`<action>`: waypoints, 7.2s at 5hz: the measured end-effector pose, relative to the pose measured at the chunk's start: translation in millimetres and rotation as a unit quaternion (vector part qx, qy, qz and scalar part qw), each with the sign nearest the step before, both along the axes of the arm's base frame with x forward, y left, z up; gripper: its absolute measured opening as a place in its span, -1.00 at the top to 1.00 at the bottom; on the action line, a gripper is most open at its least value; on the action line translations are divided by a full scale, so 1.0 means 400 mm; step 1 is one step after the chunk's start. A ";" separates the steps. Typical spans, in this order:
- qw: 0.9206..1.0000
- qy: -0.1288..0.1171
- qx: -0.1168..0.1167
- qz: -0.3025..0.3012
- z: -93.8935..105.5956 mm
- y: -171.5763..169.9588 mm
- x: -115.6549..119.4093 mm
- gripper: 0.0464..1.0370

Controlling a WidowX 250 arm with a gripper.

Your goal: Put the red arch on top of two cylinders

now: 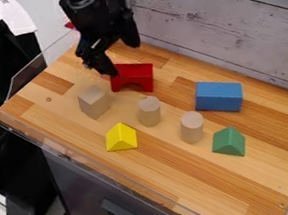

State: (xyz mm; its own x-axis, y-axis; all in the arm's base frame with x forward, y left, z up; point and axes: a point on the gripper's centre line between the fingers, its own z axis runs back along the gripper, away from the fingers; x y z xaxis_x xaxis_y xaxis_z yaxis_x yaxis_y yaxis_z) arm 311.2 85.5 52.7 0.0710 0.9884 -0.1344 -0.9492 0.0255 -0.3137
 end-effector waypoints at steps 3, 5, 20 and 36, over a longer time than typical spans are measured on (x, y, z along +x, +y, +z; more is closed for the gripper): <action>0.996 0.048 -0.047 0.050 -0.069 -0.005 0.018 -0.92; 0.991 0.076 -0.062 0.087 -0.115 0.003 0.030 -0.92; 0.982 0.092 0.027 -0.165 0.007 -0.245 -0.032 -0.13; 0.985 0.116 0.021 -0.127 0.045 -0.167 -0.029 -0.92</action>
